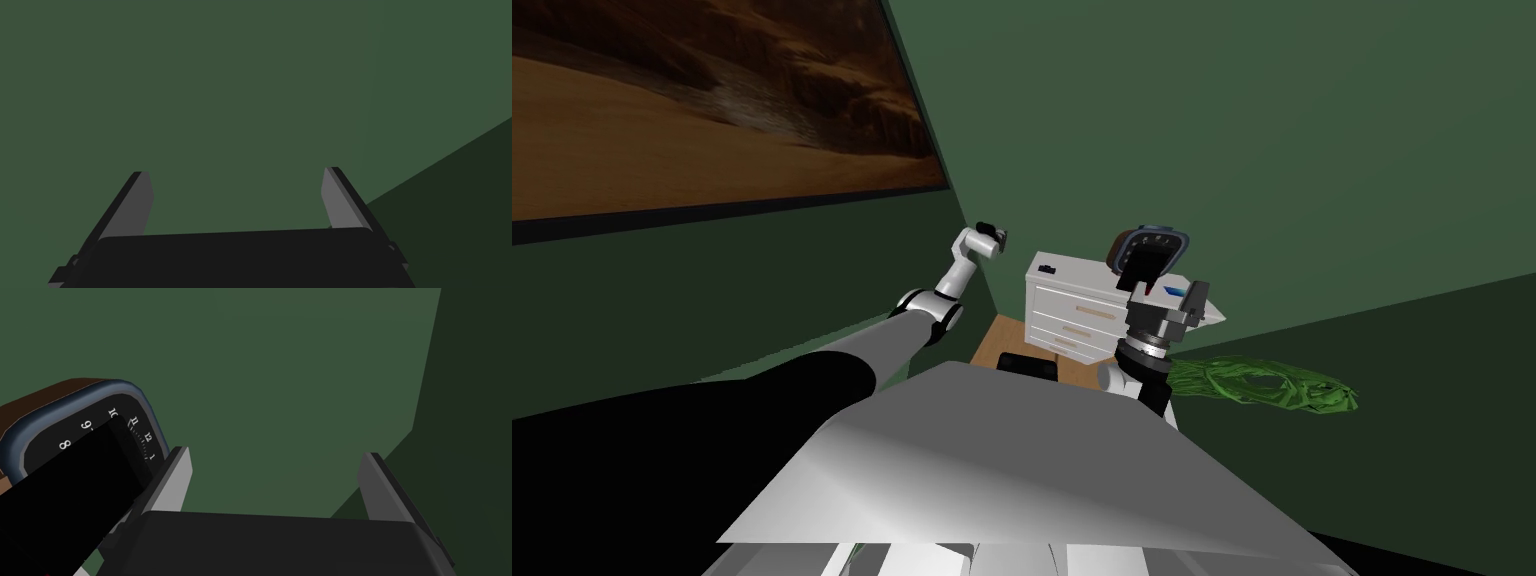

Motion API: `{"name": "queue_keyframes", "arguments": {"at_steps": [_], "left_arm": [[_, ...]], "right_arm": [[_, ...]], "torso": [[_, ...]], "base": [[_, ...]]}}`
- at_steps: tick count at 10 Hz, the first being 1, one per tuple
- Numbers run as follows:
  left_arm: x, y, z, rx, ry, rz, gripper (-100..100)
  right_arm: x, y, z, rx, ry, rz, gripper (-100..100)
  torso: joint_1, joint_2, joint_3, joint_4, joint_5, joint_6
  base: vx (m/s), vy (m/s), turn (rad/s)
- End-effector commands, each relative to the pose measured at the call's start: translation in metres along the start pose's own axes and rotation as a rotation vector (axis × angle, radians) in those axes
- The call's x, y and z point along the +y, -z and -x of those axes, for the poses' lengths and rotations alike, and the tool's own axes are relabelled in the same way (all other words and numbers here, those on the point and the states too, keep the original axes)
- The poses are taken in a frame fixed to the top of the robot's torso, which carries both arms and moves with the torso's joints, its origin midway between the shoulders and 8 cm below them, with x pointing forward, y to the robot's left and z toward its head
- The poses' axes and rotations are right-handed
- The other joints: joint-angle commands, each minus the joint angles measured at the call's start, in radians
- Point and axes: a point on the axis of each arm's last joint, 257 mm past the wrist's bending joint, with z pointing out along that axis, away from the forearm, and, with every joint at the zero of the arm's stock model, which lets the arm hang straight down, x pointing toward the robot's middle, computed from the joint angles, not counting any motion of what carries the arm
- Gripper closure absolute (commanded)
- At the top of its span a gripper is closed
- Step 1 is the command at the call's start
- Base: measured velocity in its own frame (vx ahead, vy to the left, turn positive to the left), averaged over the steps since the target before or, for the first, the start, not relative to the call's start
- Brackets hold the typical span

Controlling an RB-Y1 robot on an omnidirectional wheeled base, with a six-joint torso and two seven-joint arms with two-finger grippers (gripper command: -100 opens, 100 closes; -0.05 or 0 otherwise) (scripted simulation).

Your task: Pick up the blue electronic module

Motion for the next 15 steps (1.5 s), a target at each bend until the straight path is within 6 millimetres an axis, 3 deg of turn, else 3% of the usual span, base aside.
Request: {"name": "queue_keyframes", "arguments": {"at_steps": [1, 11, 14, 15], "left_arm": [[-0.001, -0.001, 0.003, -0.008, 0.003, 0.043, -100], [0.008, 0.002, 0.008, -0.021, 0.036, 0.268, -100], [0.005, 0.010, -0.002, 0.001, 0.056, 0.362, -100], [0.014, 0.011, 0.000, -0.003, 0.059, 0.398, -100]], "right_arm": [[0.000, 0.000, 0.000, 0.000, 0.000, 0.000, 0], [0.000, 0.000, 0.000, 0.000, 0.000, 0.000, 0], [0.000, 0.000, 0.000, 0.000, 0.000, 0.000, 0], [0.000, 0.000, 0.000, 0.000, 0.000, 0.000, 0]], "torso": [[0.000, 0.000, 0.000, 0.000, 0.000, 0.000], [-0.001, 0.000, 0.000, 0.000, 0.000, 0.000], [-0.001, 0.000, 0.000, 0.000, 0.000, 0.000], [-0.003, 0.000, 0.000, 0.000, -0.001, 0.000]], "base": [[0.001, -0.026, 0.004], [0.001, -0.025, 0.000], [0.001, -0.047, -0.005], [0.004, -0.050, -0.005]]}}
